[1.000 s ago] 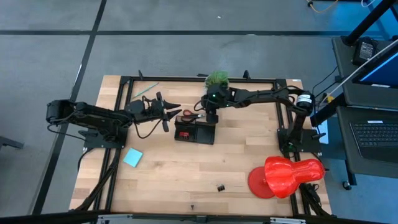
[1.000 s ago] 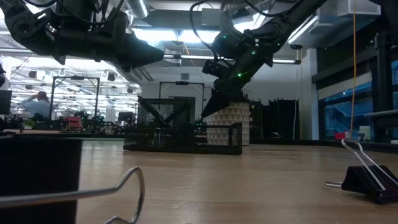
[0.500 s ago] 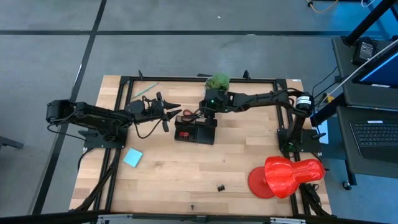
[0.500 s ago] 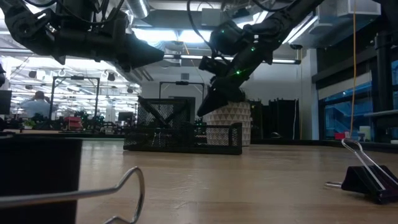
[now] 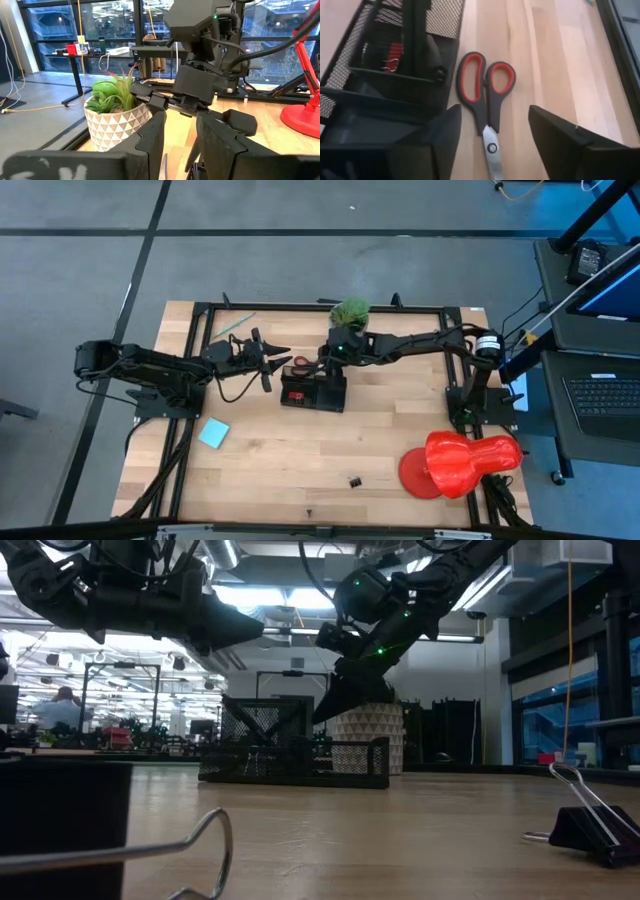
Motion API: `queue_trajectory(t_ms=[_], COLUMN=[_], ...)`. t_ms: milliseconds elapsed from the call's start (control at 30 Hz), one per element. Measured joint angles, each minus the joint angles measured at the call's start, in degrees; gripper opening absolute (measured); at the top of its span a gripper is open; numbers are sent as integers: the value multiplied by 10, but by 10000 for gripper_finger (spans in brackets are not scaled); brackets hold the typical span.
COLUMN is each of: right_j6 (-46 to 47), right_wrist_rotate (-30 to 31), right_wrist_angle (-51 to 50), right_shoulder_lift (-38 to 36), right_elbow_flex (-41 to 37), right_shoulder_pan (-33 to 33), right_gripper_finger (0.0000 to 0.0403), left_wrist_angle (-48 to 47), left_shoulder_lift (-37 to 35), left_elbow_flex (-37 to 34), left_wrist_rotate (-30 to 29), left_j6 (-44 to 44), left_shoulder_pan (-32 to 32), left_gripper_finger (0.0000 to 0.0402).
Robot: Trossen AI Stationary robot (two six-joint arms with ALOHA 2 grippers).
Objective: Pick and place office supplies into organizer
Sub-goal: Put the scissors into the top left section of the desk organizer
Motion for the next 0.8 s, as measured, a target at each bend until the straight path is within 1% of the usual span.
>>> queue_trajectory(t_ms=[133, 200, 300, 367, 467, 567, 667, 800], right_j6=[-28, -29, -40, -55, -76, -121, -188, -256], right_wrist_rotate=[3, 24, 73, 87, 89, 86, 58, 25], right_wrist_angle=[9, 18, 16, 6, -17, -62, -87, -85], right_shoulder_lift=[0, 0, -1, -1, -1, -1, -2, -2], right_elbow_flex=[0, 0, 10, 23, 41, 63, 67, 66], right_shoulder_pan=[11, 17, 24, 23, 21, 13, 0, -11], right_gripper_finger=[256, 258, 259, 259, 259, 259, 259, 259], left_wrist_angle=[-3, -3, -3, -4, -4, -7, -8, -9], left_shoulder_lift=[0, 0, 0, 0, 0, 0, 0, 0], left_elbow_flex=[0, 0, 0, 0, 0, 0, 0, 0], left_wrist_rotate=[0, 0, 0, 0, 0, 0, 0, 0], left_j6=[0, 0, 0, 0, 0, 0, 0, 0], left_shoulder_pan=[0, 0, 0, 0, 0, 0, 0, 0], left_gripper_finger=[110, 109, 107, 107, 109, 110, 108, 108])
